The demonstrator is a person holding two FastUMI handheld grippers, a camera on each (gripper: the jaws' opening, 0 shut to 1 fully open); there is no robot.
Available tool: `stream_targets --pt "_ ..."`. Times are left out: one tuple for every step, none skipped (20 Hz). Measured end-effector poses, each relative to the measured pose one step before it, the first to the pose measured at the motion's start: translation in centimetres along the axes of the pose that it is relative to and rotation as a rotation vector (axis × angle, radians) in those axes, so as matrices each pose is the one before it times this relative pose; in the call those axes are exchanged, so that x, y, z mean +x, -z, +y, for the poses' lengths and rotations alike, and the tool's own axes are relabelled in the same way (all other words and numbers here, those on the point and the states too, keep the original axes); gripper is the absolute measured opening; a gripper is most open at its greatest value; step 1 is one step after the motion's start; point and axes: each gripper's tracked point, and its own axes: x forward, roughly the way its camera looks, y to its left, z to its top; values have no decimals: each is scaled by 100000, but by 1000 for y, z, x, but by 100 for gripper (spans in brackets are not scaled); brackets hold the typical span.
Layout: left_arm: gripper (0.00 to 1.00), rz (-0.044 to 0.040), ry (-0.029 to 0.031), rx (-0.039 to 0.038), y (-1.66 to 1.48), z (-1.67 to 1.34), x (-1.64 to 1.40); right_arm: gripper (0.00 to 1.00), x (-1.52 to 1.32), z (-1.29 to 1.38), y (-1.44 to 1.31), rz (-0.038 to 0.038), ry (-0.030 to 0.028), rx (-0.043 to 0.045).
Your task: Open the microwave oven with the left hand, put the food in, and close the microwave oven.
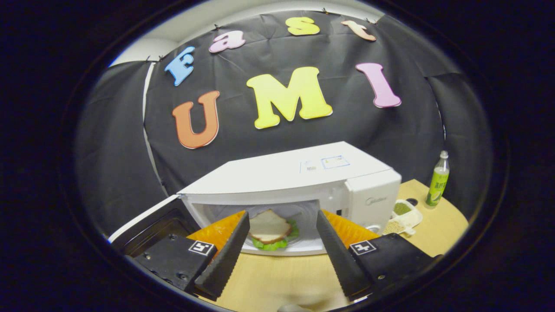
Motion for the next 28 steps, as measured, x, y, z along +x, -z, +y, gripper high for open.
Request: stream_targets --pt "95 -1015 -910 232 44 332 -162 91 -1403 -778 -949 378 -355 -2274" --pt "95 -378 -351 -618 29 183 -207 91 -1429 -945 -687 1074 667 -1064" --pt "95 -94 -110 -798 288 253 -212 99 -1389 -973 -974 -3 -67 -192" --pt "95 505 -209 -387 273 117 -120 92 -1421 -836 -1044 -380 -289 -194" --pt "95 223 -118 -378 67 114 -135 99 -1449 -749 -948 261 -273 -951" --pt "95 -149 528 -545 -103 48 -17 99 -1166 -1008 -892 -874 322 -1618" --pt "95 88 147 -343 97 64 -18 99 -1104 -1131 -895 -659 1415 -1690" --pt "95 -758 218 95 -73 85 81 99 -970 -972 -795 -587 973 -1218" --pt "94 -458 -520 -22 -5 214 172 99 -1052 -776 -617 -351 949 -1227" --pt "94 -536 -593 96 -128 312 92 99 -991 -738 -583 200 738 -909" --pt "95 -489 -657 -137 84 309 138 99 -993 -684 -422 -1010 444 -809" --pt "95 -376 -358 -337 -40 272 142 99 -785 -567 -597 -1109 120 -1785" --pt "95 -205 -484 -362 81 337 208 99 -680 -801 2 934 1393 -2529" --pt "95 168 -563 -343 126 358 79 99 -708 -640 -27 -224 829 -2131" --pt "95 -351 -284 -152 64 399 144 99 -916 -483 -140 -537 735 -712" --pt "95 -295 -486 -169 86 394 196 92 -853 -378 -98 -596 520 -358" --pt "95 -225 -629 35 89 450 351 99 -678 -372 266 367 827 -359" --pt "94 -254 -888 -36 205 427 149 99 -674 -401 317 391 643 -181" --pt "94 77 -613 -217 214 407 212 99 -585 -288 261 908 606 86" --pt "95 -13 -771 113 89 422 200 99 -567 -325 -15 -6 346 587" --pt "94 -342 -1093 75 72 475 163 92 -505 17 59 185 -634 308" --pt "95 885 -1099 -82 250 428 220 99 -360 -246 278 191 159 -465" --pt "95 -164 -841 -80 129 366 148 99 -313 -362 -89 -512 584 -307" --pt "95 -407 -278 123 94 123 171 99 -276 -258 18 -188 247 -72" --pt "92 -487 -417 277 108 323 283 99 -87 -209 286 939 441 220" --pt "89 1264 67 -572 523 136 314 99 -47 -117 137 528 119 548" --pt "84 907 -1160 -320 647 492 300 99 -78 -94 -29 -227 116 424" --pt "67 1276 366 -241 548 88 271 99 -68 -191 -12 405 407 137"
